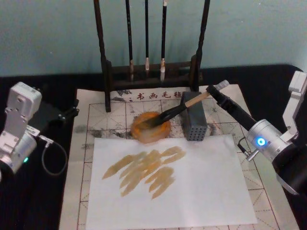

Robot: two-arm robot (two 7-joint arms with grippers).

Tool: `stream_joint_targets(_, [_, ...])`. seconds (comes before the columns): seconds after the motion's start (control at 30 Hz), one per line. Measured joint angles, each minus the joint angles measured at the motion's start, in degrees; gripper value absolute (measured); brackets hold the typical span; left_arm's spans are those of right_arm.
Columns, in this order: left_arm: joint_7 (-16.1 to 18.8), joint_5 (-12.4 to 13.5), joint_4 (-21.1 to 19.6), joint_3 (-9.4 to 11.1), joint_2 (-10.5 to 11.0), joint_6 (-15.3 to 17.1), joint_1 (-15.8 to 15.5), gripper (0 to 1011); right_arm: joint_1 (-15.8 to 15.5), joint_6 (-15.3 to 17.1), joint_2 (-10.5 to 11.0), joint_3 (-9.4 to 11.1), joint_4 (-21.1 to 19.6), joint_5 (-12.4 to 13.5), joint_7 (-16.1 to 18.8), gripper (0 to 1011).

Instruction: Pick up the brush from the inkstone, write on the paper, then place the brush back to its original position.

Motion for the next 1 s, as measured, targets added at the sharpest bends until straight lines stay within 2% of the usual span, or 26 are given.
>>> stream_joint_targets(0.33, [0.0,0.0,0.0,0.0,0.0,0.0,0.0,1001,0.2,0.69,0.36,-0.43,0.45,1.19,-0.42,175])
stream_joint_targets(1.0, [0.0,0.0,0.0,0.0,0.0,0.0,0.0,1001,0.23,0.65,0.31,-0.45,0.45,1.04,-0.42,175])
